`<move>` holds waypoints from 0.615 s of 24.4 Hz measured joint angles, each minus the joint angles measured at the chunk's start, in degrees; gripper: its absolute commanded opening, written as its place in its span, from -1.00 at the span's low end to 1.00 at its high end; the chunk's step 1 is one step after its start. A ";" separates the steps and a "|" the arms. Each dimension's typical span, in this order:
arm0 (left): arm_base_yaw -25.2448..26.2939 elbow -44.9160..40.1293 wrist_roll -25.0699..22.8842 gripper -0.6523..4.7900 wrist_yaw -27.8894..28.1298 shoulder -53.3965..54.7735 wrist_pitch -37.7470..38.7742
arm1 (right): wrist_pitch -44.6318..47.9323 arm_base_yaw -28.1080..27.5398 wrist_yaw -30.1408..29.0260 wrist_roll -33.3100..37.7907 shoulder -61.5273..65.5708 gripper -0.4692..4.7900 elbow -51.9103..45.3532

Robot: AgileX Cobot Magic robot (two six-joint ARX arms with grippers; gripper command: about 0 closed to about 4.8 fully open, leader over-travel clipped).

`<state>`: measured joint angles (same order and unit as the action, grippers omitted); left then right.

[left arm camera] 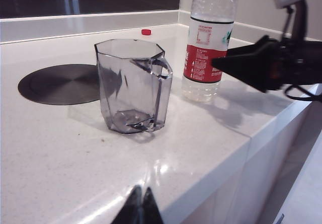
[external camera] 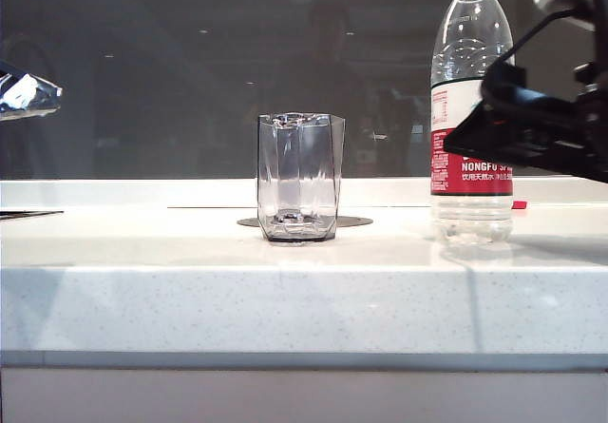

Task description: Pick up the mineral water bottle on the table and pour water into the mug until it's half full.

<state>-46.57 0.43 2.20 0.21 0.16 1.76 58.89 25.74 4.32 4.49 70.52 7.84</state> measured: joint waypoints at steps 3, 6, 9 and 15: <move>-0.02 0.00 0.00 -0.77 -0.02 0.00 0.00 | 3.72 -0.07 1.88 0.00 5.53 1.00 2.34; 0.00 0.00 0.00 -0.77 -0.02 0.00 0.00 | 7.48 -0.02 1.09 0.00 11.72 1.00 5.70; 0.00 0.00 0.00 -0.77 -0.04 0.00 0.00 | 7.69 -0.02 0.98 0.00 15.96 1.00 8.70; 0.00 0.00 0.00 -0.77 -0.02 0.00 0.00 | 8.17 -0.02 1.01 0.04 16.61 1.00 9.68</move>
<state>-46.57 0.43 2.20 0.19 0.16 1.76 67.07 25.71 5.32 4.54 87.13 17.52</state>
